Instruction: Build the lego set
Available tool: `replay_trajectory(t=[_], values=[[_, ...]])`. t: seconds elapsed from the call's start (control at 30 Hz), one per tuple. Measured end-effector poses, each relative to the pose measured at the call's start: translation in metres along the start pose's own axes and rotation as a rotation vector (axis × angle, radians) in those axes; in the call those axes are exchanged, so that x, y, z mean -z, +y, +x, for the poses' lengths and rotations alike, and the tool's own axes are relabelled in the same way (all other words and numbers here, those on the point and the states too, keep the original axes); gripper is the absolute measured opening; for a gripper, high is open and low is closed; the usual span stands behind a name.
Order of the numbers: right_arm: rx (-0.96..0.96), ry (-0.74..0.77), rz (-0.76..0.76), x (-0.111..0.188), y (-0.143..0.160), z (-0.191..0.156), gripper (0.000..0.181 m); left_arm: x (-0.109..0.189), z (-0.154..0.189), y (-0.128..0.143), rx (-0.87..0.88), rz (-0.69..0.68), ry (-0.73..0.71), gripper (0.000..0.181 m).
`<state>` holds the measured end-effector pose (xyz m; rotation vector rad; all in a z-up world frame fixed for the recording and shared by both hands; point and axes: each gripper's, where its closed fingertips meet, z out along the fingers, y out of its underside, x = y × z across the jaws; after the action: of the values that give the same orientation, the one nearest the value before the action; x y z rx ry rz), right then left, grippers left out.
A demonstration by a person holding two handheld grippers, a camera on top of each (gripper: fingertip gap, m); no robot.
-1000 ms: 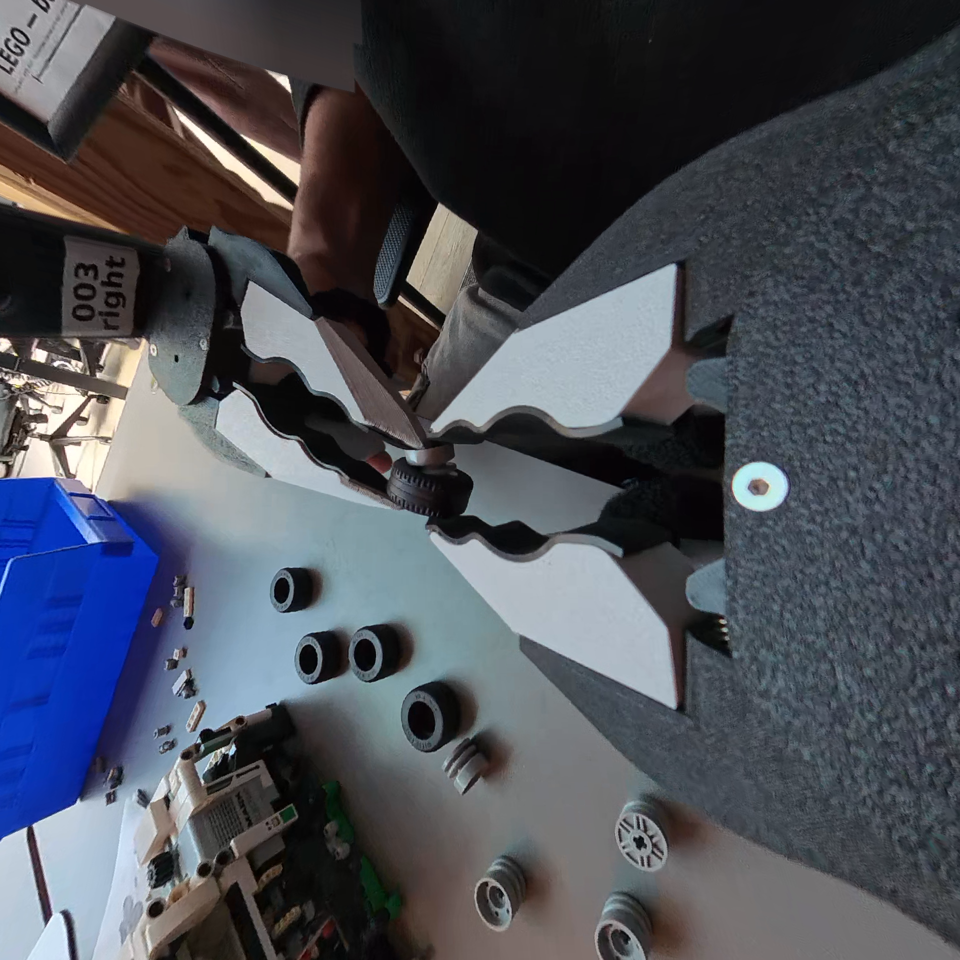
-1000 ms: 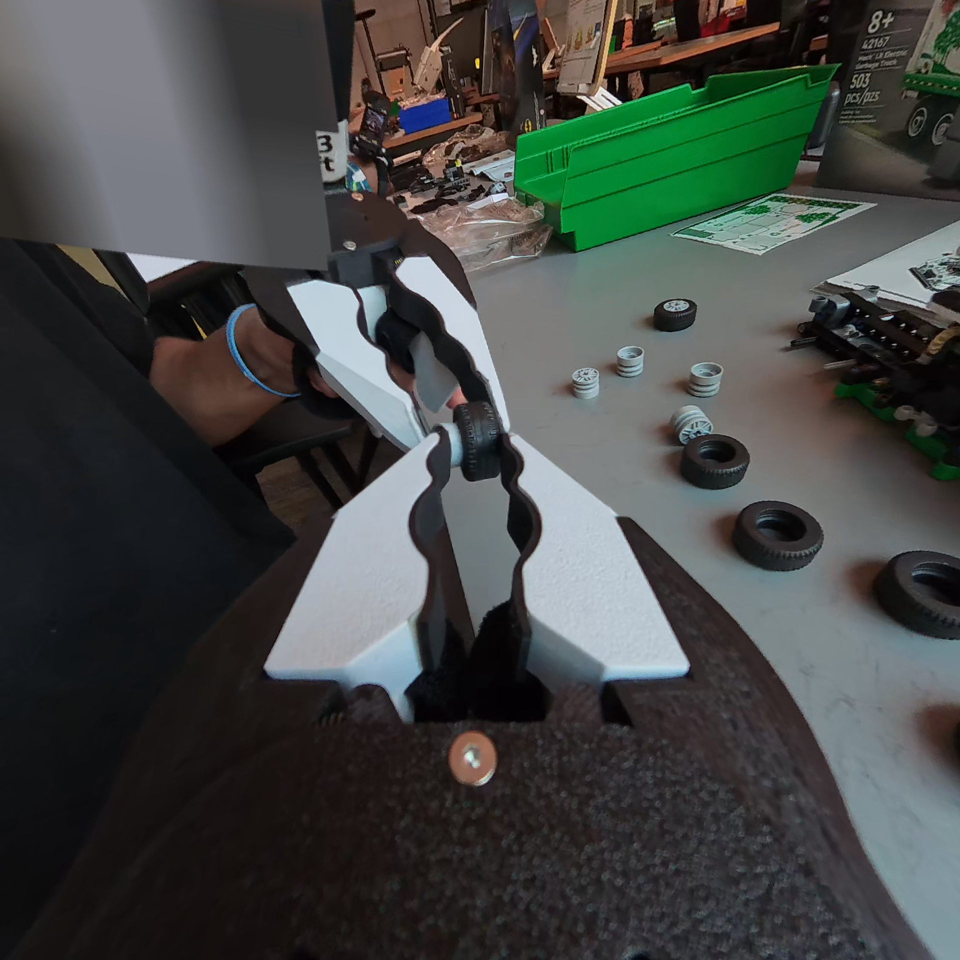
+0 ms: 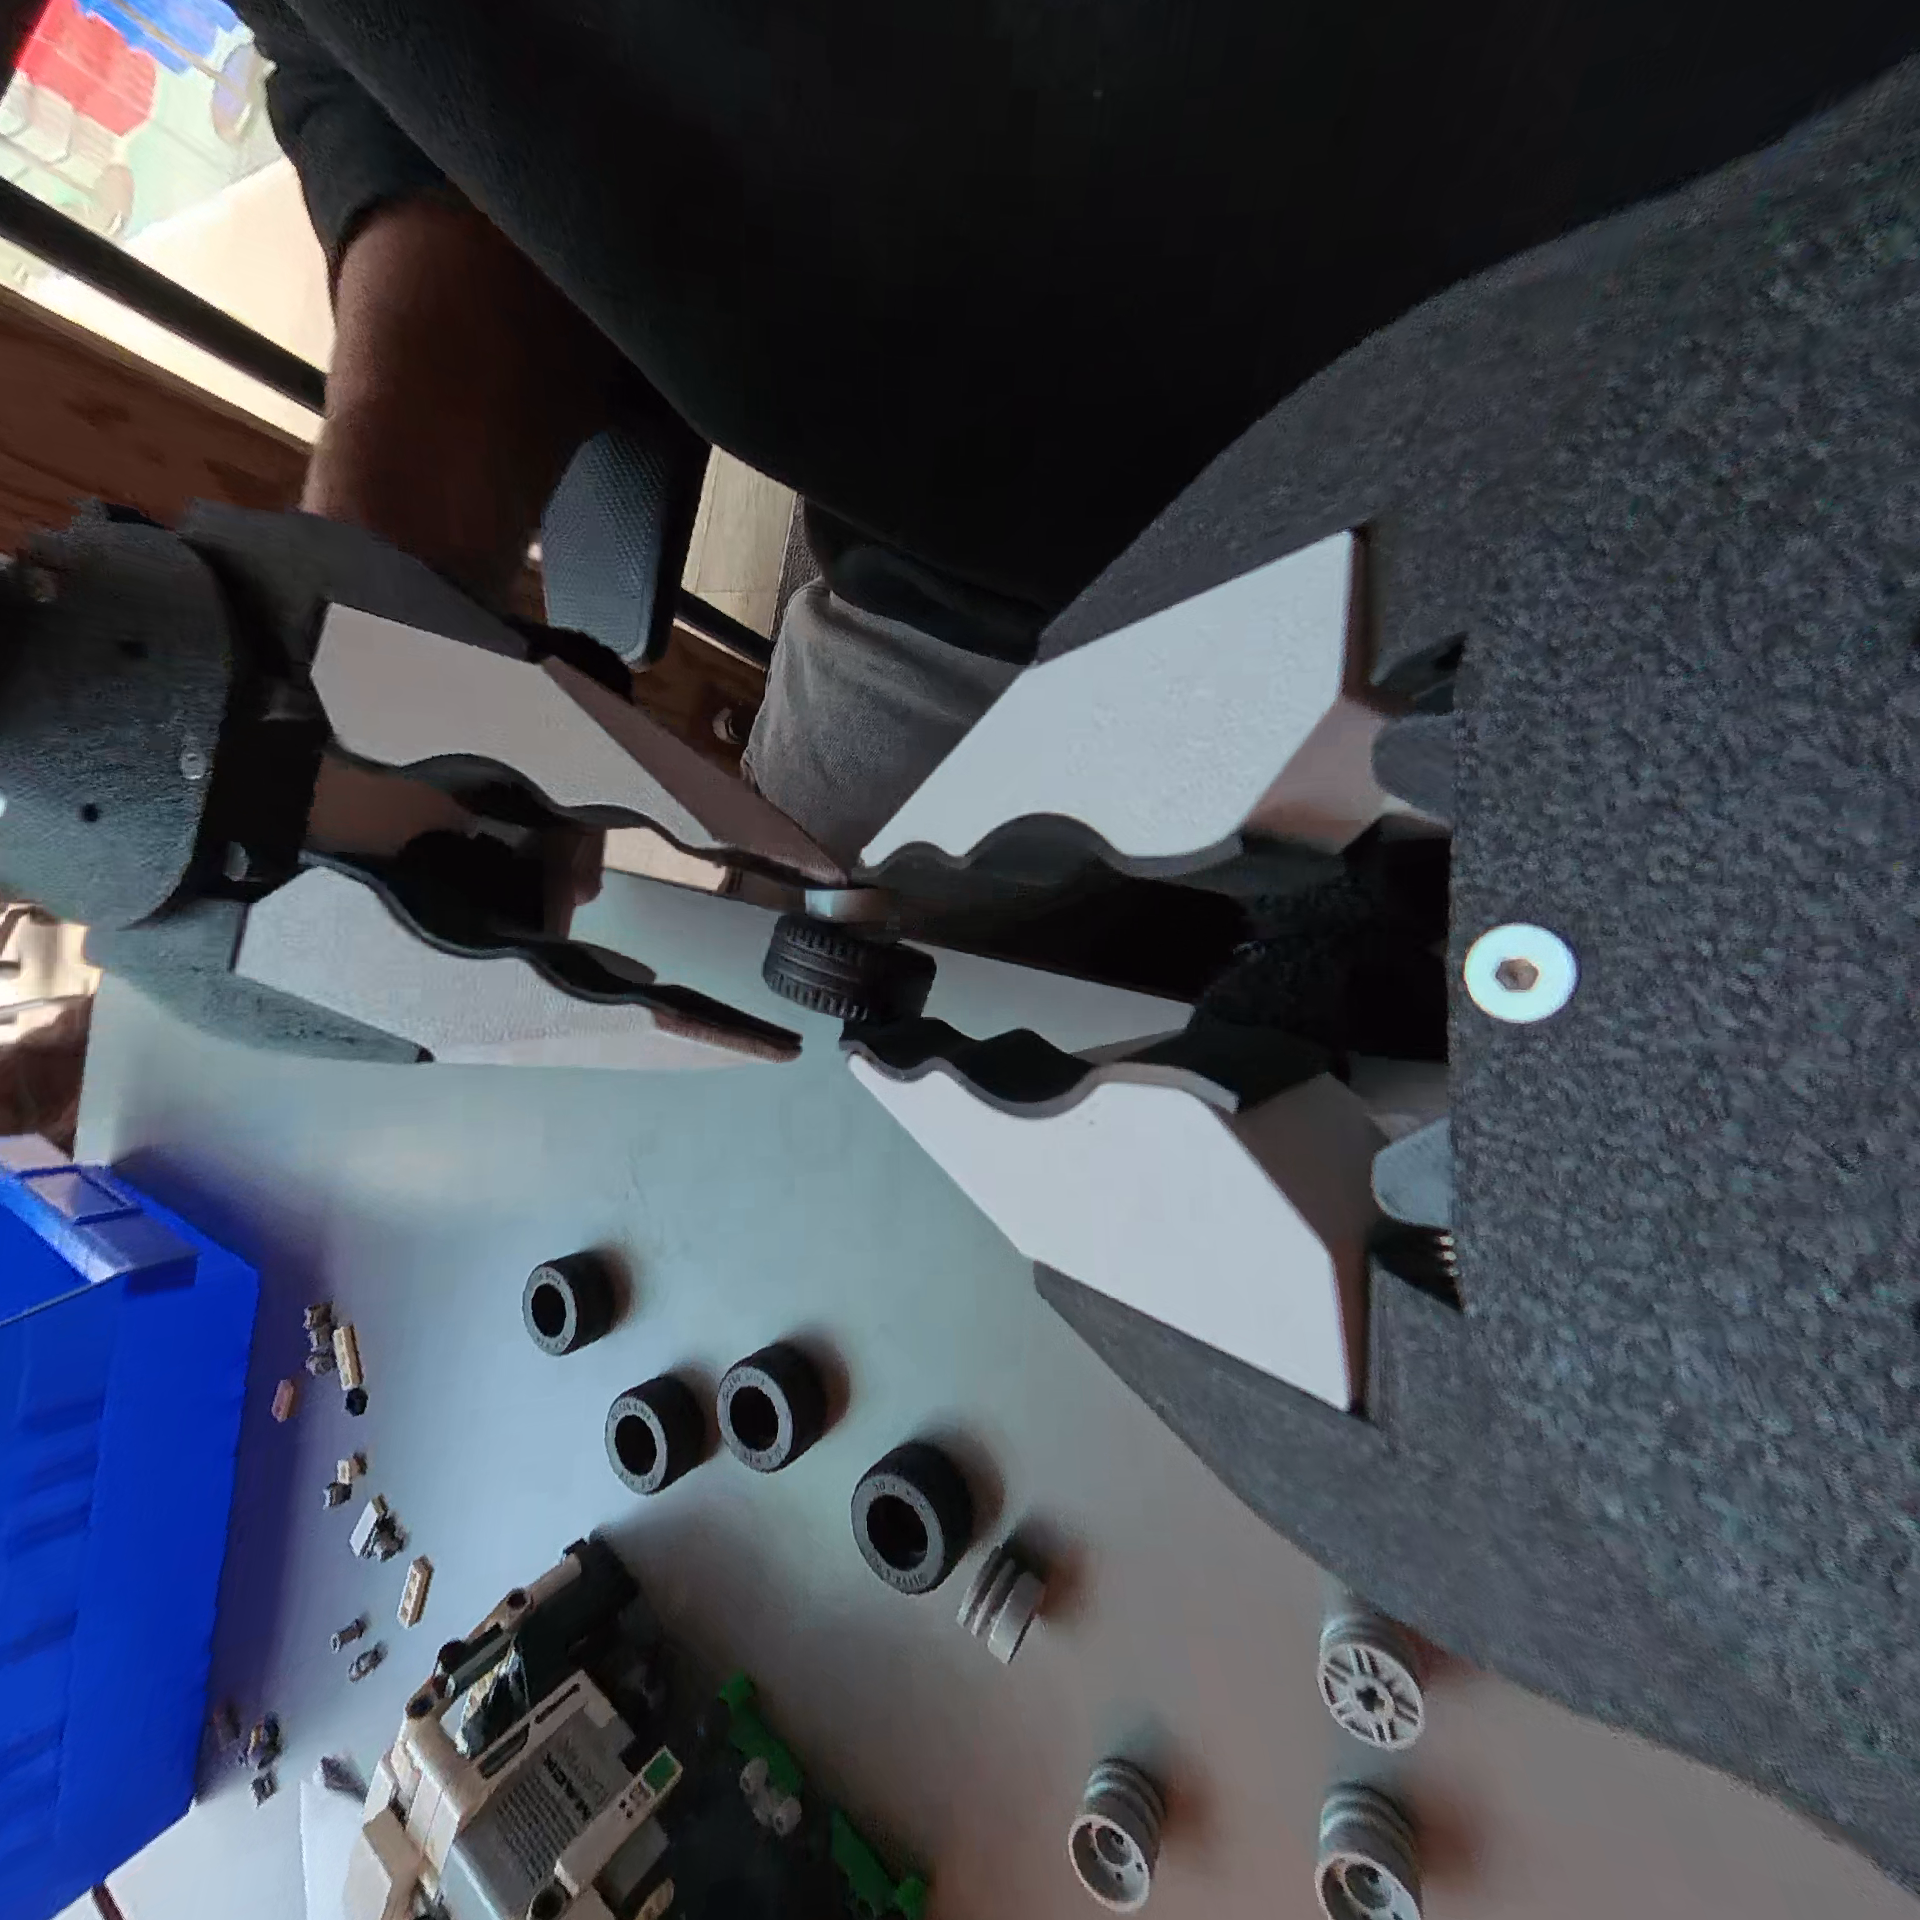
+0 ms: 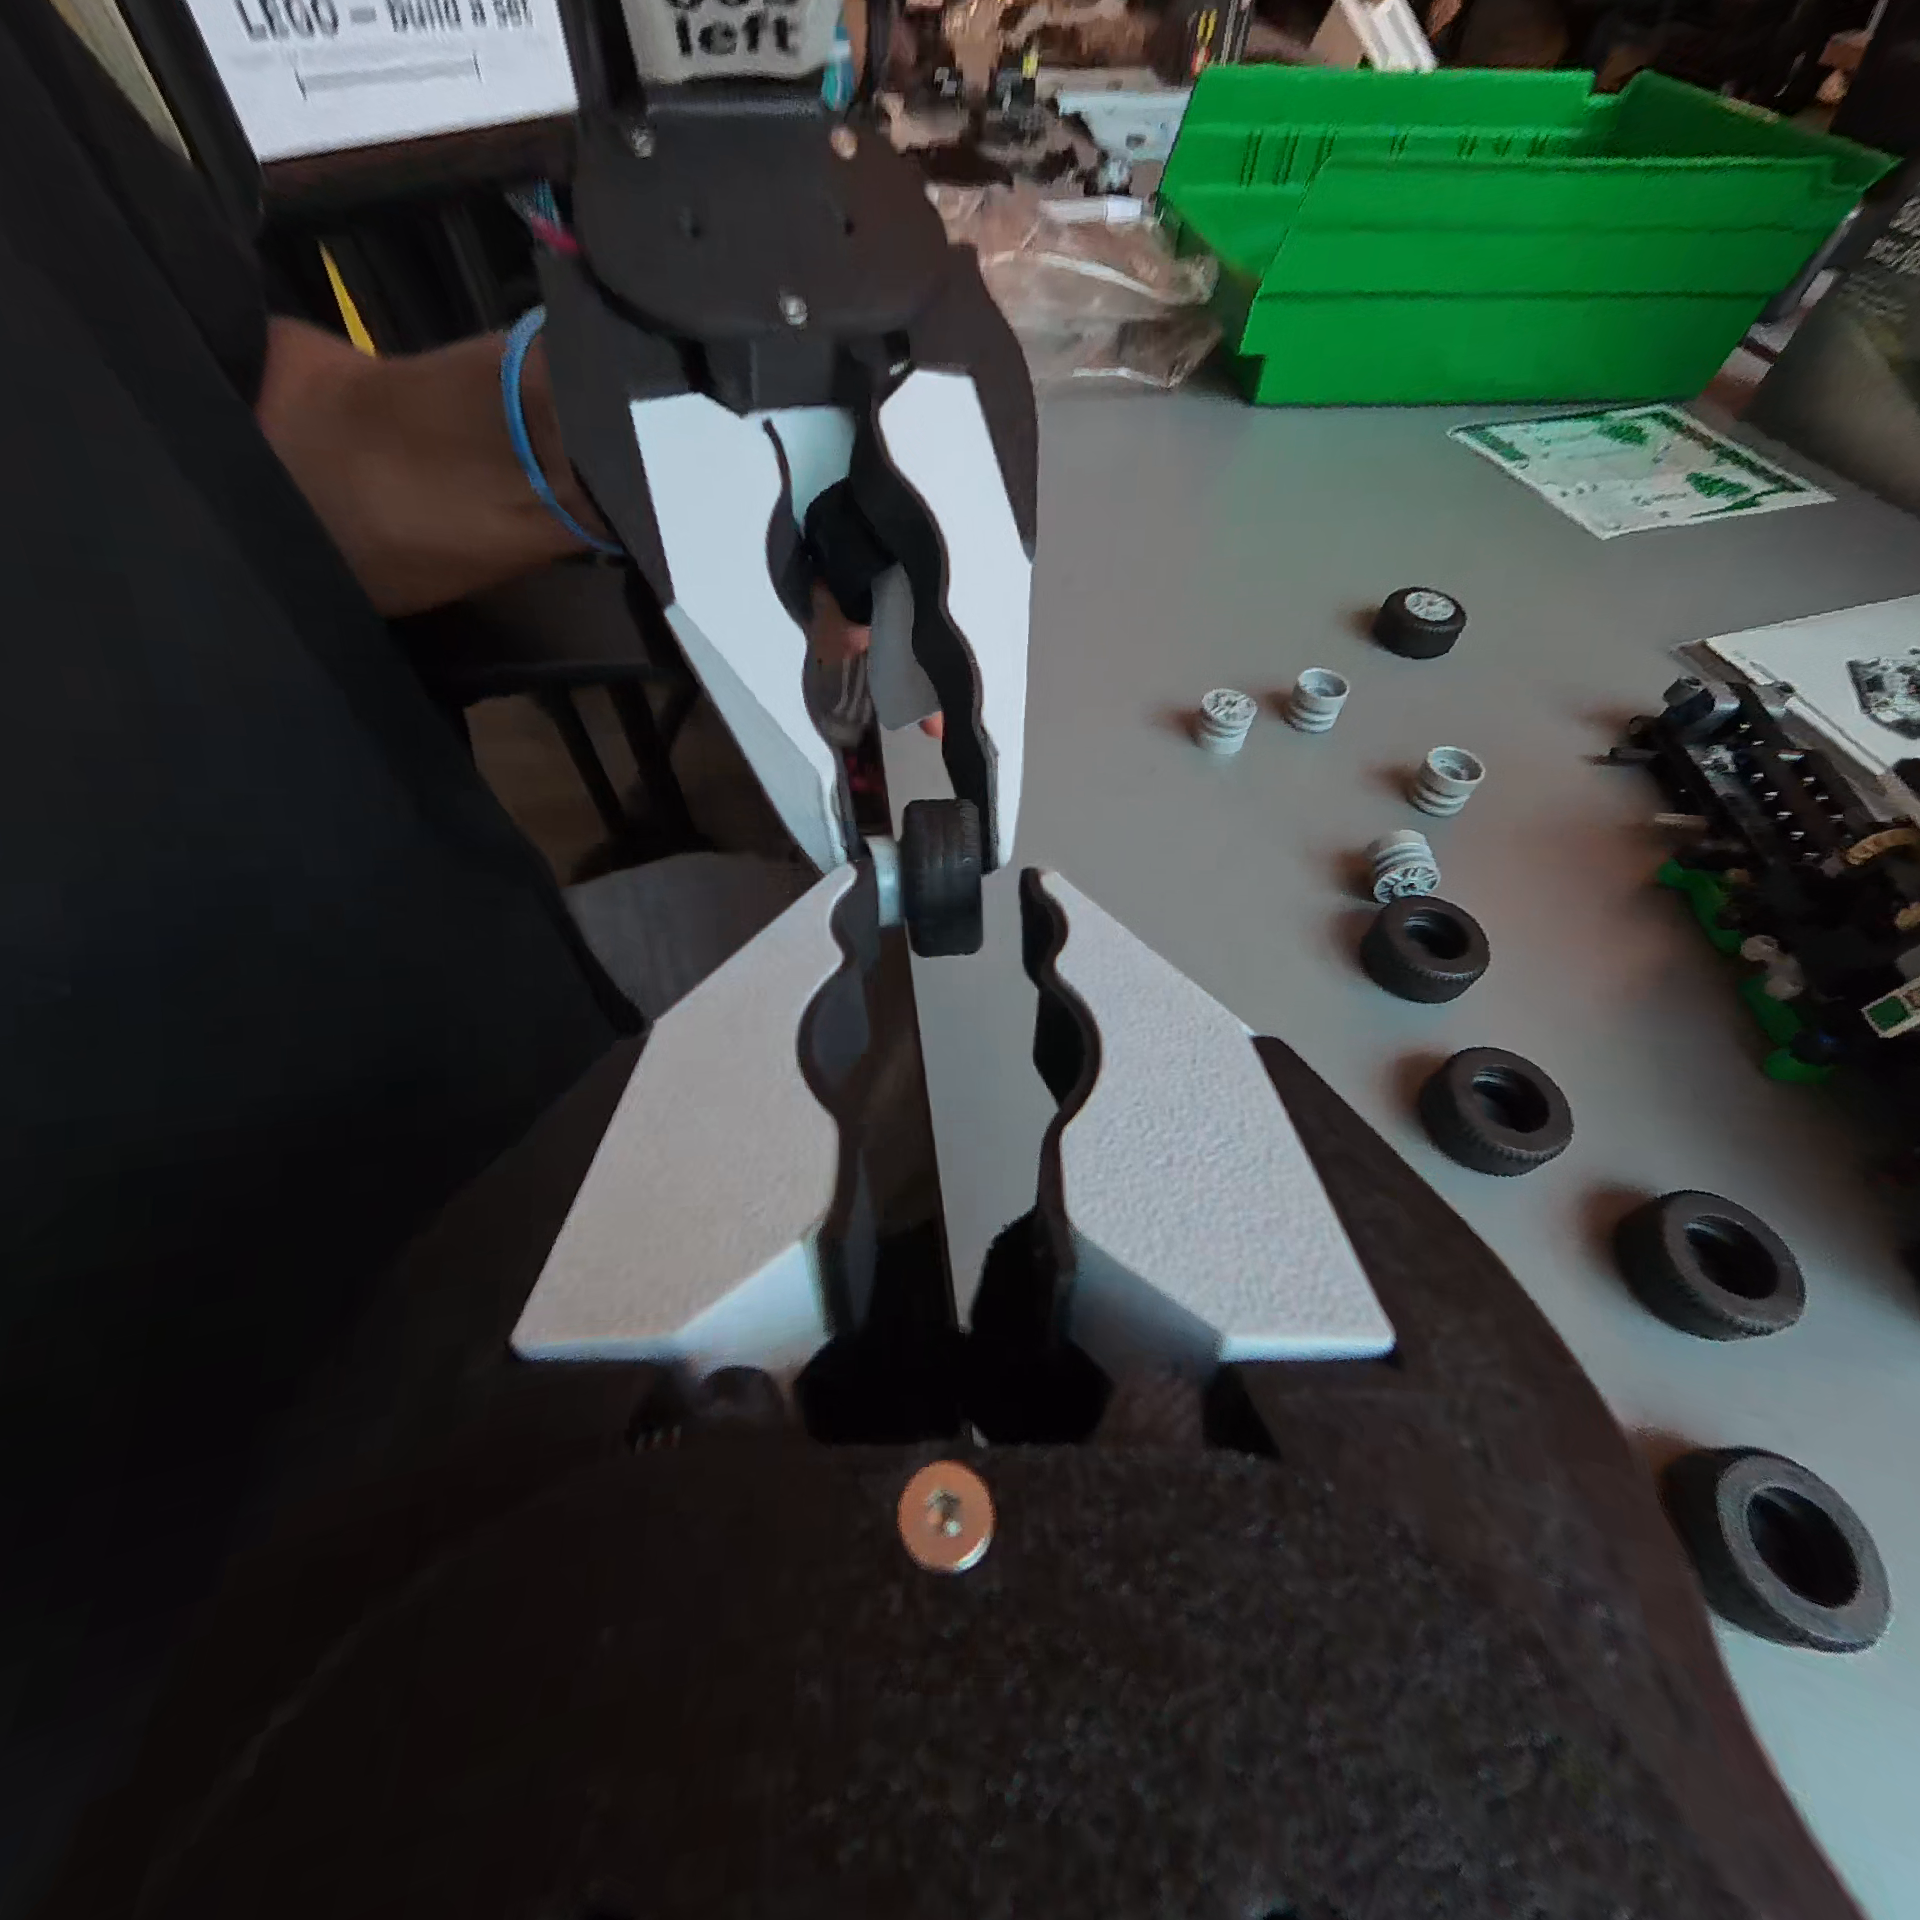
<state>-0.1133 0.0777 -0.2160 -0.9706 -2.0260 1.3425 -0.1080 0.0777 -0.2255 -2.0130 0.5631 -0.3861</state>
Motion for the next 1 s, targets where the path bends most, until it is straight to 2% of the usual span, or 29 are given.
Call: replay_trajectory(t=[0.13,0.17,0.23,0.33,0.43,0.53,0.6,0.7,0.83,0.9,1.0], values=[[-0.019,-0.088,-0.048,-0.003,0.007,-0.012,0.026,-0.001,0.01,0.008,-0.04,-0.056,0.041,0.025],[-0.031,-0.116,-0.048,-0.004,0.008,-0.016,0.02,-0.001,0.011,0.009,-0.049,-0.068,0.039,0.025],[-0.034,-0.103,-0.032,-0.007,0.007,-0.013,0.018,0.0,0.009,0.01,-0.055,-0.075,0.023,0.025],[-0.094,-0.085,0.077,-0.003,-0.008,-0.005,0.018,0.006,0.002,-0.004,0.009,0.02,0.01,0.026],[-0.199,-0.044,0.251,0.004,-0.026,0.008,0.018,0.014,-0.006,-0.019,0.101,0.15,0.02,0.033],[-0.322,-0.046,0.442,0.01,-0.04,0.015,0.018,0.02,-0.01,-0.033,0.182,0.293,0.06,0.031],[-0.349,-0.033,0.48,0.008,-0.041,0.016,0.018,0.021,-0.014,-0.035,0.215,0.331,0.064,0.026],[-0.357,-0.03,0.457,0.005,-0.038,0.017,0.018,0.025,-0.018,-0.036,0.23,0.352,0.071,0.025],[-0.316,-0.095,0.284,-0.004,-0.023,0.01,0.026,0.022,-0.017,-0.023,0.193,0.245,0.072,0.025],[-0.3,-0.142,0.234,-0.007,-0.023,0.006,0.035,0.02,-0.014,-0.015,0.167,0.185,0.078,0.026],[-0.229,-0.146,0.176,-0.012,-0.022,0.002,0.036,0.018,-0.008,-0.006,0.118,0.121,0.083,0.025]])
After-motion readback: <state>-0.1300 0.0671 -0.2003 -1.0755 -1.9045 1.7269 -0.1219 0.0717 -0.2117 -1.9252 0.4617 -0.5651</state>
